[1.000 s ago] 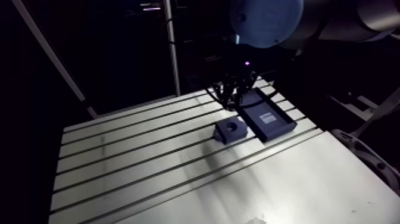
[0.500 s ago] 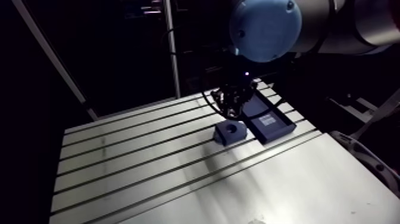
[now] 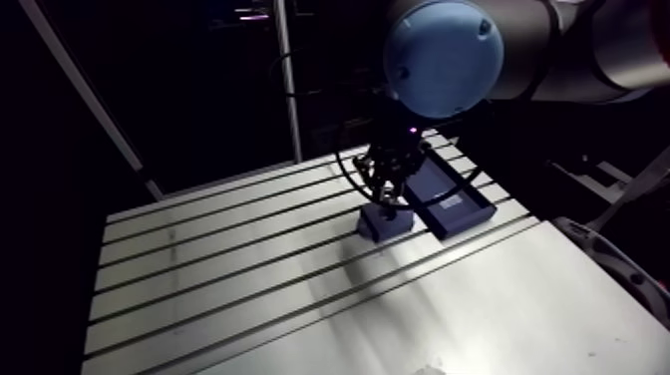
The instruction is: Pick up the bearing and press it into the housing until flush.
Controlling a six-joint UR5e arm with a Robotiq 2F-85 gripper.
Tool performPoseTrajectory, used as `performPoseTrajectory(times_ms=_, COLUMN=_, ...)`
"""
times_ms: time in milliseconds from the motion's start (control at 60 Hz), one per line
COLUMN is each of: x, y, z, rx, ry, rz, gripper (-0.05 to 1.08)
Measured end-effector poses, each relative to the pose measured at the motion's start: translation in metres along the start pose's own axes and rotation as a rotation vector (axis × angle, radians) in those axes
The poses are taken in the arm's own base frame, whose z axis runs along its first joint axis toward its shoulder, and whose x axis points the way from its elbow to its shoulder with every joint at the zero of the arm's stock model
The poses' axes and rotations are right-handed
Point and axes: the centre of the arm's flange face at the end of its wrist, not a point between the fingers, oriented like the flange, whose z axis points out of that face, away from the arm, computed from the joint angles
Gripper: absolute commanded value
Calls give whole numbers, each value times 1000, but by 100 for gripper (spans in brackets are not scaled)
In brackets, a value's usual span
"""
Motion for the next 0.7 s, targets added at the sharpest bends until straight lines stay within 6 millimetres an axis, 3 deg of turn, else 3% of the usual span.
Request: performPoseTrajectory(times_ms=700, x=-2, y=0, z=13, rx=3, ry=-4, rz=3, gripper=76)
